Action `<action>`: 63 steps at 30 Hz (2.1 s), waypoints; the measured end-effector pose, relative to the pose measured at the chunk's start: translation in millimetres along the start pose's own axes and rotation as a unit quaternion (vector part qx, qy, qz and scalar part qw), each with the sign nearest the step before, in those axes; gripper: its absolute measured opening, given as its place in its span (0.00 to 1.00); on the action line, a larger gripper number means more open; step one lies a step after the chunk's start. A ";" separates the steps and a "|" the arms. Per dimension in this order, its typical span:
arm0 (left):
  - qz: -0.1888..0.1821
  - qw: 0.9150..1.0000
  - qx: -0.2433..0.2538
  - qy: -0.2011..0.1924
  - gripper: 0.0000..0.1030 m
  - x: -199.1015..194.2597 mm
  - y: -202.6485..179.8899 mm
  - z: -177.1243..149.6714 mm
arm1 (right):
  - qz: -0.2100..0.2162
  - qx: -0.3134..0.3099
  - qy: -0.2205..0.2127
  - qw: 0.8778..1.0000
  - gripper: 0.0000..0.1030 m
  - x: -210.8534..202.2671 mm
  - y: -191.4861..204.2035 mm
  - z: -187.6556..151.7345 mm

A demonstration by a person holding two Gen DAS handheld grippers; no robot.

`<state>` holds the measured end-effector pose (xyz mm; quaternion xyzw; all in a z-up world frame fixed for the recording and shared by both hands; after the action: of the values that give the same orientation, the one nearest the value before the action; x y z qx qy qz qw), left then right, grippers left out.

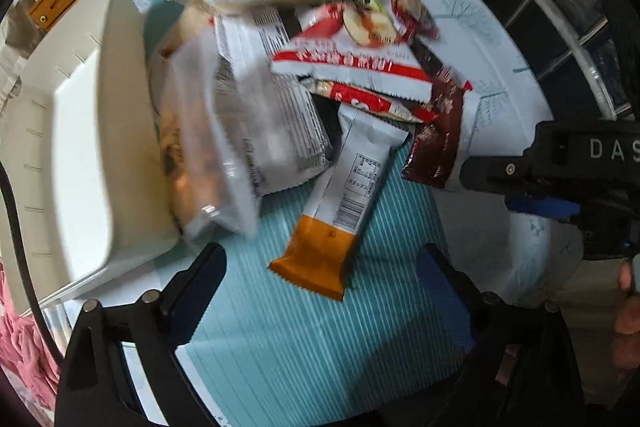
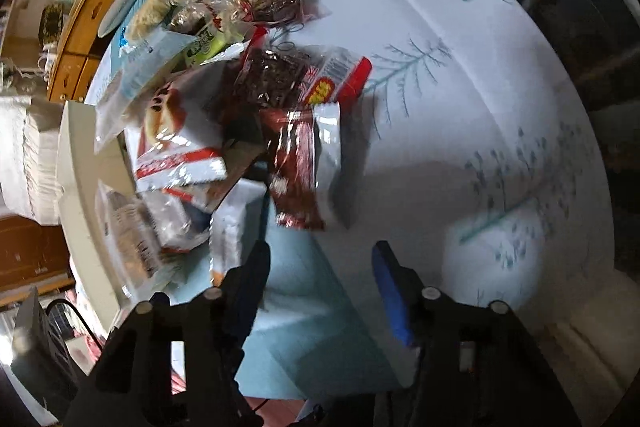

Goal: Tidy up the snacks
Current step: 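Grasp the orange-white bar with the left tool while the right tool grasps the dark red sachet, then carry the bar and sachet into the white tray and open both tools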

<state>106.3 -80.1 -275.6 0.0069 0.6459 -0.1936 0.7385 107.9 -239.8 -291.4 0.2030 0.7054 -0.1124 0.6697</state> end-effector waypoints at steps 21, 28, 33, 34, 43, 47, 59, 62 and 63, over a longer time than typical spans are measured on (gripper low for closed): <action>0.013 0.998 -0.044 0.044 0.56 61.9 -5.0 22.1 | 0.016 -0.091 0.025 0.995 0.30 21.4 2.4 49.0; 0.008 0.998 -0.046 0.045 0.39 49.1 -4.4 19.5 | -0.006 -0.127 0.016 0.992 0.28 22.0 14.2 52.8; -0.008 0.997 -0.055 0.059 0.33 43.1 -15.8 27.7 | -0.001 -0.118 0.029 0.993 0.23 25.9 19.9 53.1; -0.011 0.996 -0.054 0.065 0.33 41.1 -18.2 25.2 | 0.001 -0.113 0.034 0.993 0.23 26.2 19.0 53.2; -0.022 0.997 -0.001 0.074 0.32 -0.3 -27.1 4.7 | -0.001 -0.068 0.094 0.993 0.19 30.6 0.4 38.5; -0.031 0.998 0.025 0.050 0.32 -30.3 -25.6 2.3 | 0.005 -0.050 0.116 0.992 0.18 27.3 -1.2 24.0; -0.030 0.994 0.080 -0.071 0.32 -121.8 26.2 -0.2 | 0.010 -0.025 0.071 0.997 0.18 -11.7 44.8 -23.2; -0.027 0.993 0.078 -0.088 0.32 -135.2 54.8 -6.1 | 0.018 -0.018 0.051 0.998 0.18 -24.3 67.1 -38.7; -0.025 0.992 0.077 -0.095 0.32 -141.5 66.3 -7.8 | 0.021 -0.019 0.040 0.999 0.18 -30.2 77.5 -44.8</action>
<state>105.7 22.5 -157.5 0.0291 0.5562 -0.2614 0.7884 102.2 -155.5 -249.3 0.2095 0.7294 -0.0769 0.6467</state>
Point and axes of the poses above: each gripper's, at about its wrist camera, not at the fingertips, and x roughly the way its jaws point, y to its left, z to its top, the point moved 5 cm from there along x, roughly the way its jaws point, and after that the axes turned 12 degrees about -z, right-handed, at the moved point
